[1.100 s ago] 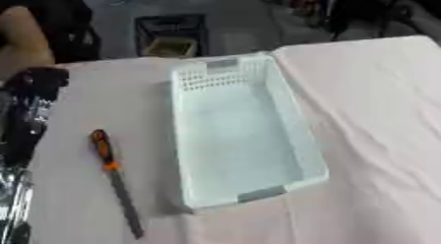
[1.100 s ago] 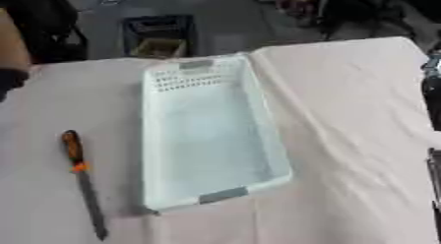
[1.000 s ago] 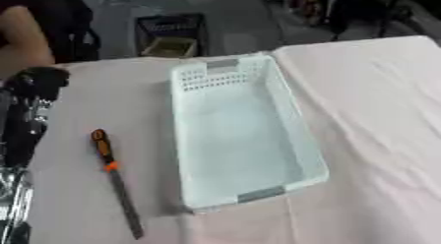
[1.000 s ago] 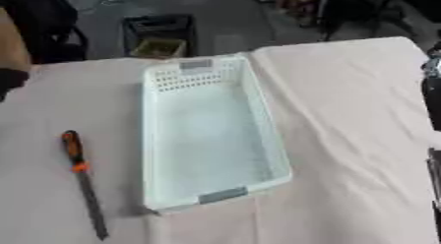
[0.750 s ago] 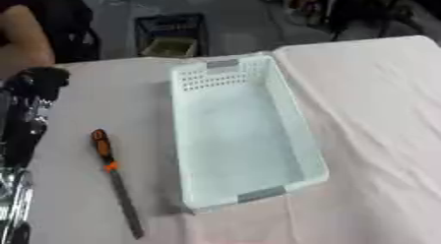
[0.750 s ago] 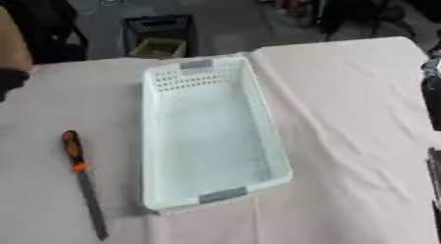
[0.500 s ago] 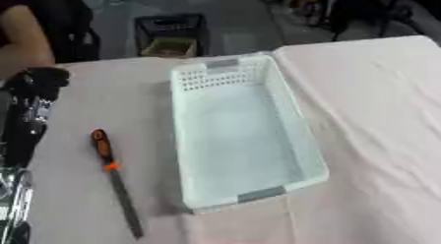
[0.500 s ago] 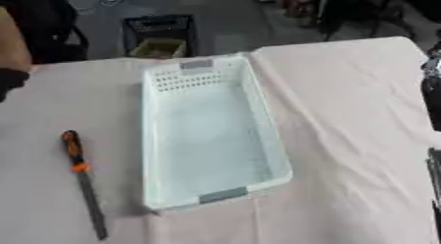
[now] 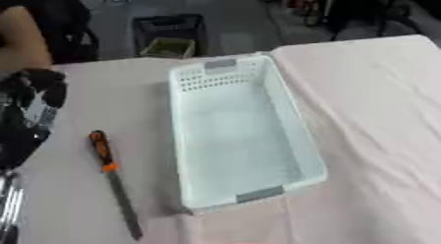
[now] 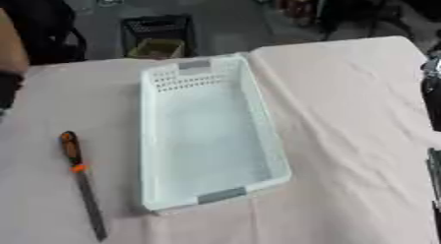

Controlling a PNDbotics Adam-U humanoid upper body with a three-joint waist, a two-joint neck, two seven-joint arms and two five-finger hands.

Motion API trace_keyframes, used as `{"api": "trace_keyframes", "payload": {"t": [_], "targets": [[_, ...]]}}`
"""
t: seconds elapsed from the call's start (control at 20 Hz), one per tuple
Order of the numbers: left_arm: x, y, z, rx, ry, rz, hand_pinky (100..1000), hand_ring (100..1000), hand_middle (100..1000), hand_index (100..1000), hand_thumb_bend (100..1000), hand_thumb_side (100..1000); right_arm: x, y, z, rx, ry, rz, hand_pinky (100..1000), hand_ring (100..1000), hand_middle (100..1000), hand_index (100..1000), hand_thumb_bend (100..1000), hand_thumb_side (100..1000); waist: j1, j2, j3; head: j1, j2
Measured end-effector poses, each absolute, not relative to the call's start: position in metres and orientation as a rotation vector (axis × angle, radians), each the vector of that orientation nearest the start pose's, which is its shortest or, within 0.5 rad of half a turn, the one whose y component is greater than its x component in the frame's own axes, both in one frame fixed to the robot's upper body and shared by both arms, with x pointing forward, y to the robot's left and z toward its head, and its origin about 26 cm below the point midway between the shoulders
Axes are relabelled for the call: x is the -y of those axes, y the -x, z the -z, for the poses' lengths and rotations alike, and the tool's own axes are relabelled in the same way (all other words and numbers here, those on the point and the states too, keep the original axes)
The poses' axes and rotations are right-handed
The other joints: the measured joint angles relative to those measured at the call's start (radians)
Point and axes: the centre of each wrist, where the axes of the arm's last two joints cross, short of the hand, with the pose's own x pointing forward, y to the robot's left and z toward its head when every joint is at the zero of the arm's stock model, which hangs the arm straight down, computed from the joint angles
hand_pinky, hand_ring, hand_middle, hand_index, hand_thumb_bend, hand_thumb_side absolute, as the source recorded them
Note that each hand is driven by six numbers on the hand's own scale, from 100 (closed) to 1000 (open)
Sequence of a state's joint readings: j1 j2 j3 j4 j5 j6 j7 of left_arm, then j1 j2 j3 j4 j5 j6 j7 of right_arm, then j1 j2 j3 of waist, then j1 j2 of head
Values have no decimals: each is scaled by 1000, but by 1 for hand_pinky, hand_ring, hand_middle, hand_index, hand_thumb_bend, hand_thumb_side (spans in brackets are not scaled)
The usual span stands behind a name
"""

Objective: Pick up objects on the table and place them in the box.

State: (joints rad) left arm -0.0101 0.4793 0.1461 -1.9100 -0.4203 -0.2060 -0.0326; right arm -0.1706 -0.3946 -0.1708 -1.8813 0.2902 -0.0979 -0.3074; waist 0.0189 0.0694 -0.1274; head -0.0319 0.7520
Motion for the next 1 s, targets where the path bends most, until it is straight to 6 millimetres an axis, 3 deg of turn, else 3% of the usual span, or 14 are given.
{"api": "trace_keyframes", "payload": {"t": [0.15,0.4,0.45,0.5,0.55,0.6,0.65,0.75,1.0], "targets": [[-361,-258,-154,1863,-1014,1103,729,746,624,690,759,523,336,-295,-161,2182,869,-166,311,411,463,689,100,641,6,0,-2,0,-1],[-367,-255,-176,1693,-1237,1581,697,725,599,704,800,494,336,-295,-162,2184,868,-181,311,411,463,689,100,651,18,-10,-8,0,-1],[-368,-255,-180,1667,-1266,1655,689,725,604,731,795,449,337,-295,-162,2184,868,-181,312,411,463,689,100,642,20,-11,-8,-1,-1],[-368,-256,-184,1640,-1299,1735,688,726,607,740,756,421,337,-295,-161,2182,868,-181,312,411,463,689,100,642,22,-12,-8,-1,-1],[-367,-258,-189,1617,-1333,1804,688,731,611,758,635,342,337,-296,-161,2180,868,-182,312,411,463,689,100,642,23,-13,-9,-1,-1],[-367,-259,-194,1593,-1366,1867,688,731,611,758,635,342,337,-296,-160,2179,867,-183,312,411,463,689,100,642,24,-16,-10,-1,-1],[-366,-261,-198,1571,-1395,1920,691,740,621,786,435,228,337,-296,-160,2179,867,-184,311,411,463,689,100,642,25,-17,-13,-1,-1],[-365,-265,-205,1532,-1442,1997,692,744,627,790,326,170,337,-296,-160,2179,866,-185,311,411,463,689,100,642,27,-17,-15,-1,-1],[-368,-277,-210,1455,-1482,2107,692,749,641,801,269,127,337,-296,-160,2180,864,-189,312,411,463,689,100,642,29,-22,-21,-2,-1]]}}
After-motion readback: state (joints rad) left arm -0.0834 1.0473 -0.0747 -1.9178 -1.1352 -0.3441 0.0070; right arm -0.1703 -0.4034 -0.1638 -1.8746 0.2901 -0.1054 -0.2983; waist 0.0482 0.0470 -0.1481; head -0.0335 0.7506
